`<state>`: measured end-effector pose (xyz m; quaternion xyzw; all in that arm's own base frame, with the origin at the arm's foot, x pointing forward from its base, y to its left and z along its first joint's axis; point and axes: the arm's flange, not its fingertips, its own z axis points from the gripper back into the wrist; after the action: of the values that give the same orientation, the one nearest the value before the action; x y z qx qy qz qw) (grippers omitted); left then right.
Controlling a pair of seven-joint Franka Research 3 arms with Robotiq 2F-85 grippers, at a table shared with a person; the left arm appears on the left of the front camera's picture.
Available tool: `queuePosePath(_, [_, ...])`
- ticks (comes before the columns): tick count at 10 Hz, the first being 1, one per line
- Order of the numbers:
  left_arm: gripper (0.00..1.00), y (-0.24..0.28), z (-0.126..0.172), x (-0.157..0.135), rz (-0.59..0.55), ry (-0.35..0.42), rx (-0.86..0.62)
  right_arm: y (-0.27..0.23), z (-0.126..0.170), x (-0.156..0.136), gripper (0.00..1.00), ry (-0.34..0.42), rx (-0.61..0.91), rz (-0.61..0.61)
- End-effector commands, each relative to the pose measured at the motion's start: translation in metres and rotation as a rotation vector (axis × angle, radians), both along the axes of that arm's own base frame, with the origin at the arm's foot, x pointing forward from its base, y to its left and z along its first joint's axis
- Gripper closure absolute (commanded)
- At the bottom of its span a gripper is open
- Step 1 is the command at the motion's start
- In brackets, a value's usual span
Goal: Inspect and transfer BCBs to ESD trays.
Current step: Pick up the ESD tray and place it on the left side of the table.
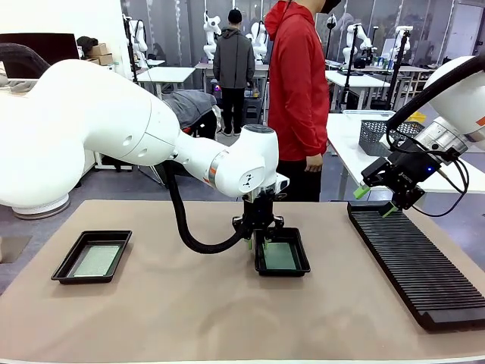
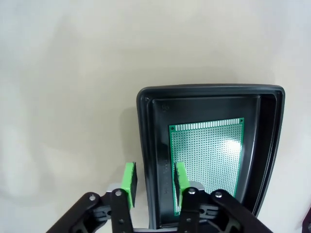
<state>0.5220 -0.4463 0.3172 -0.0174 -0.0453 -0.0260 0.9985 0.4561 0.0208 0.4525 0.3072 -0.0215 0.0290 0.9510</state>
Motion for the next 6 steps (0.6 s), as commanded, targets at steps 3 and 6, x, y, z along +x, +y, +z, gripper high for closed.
queuePosePath(3, [0.89, 0.0036, -0.0006, 0.0006, -0.010, 0.005, 0.019, 0.0010, 0.0016, -0.0002, 0.00, 0.003, -0.015, -0.025])
queuePosePath(6, [1.00, 0.0042, -0.0029, -0.0003, -0.007, 0.006, 0.006, 0.0010, 0.0016, -0.0002, 0.00, 0.003, -0.015, -0.025])
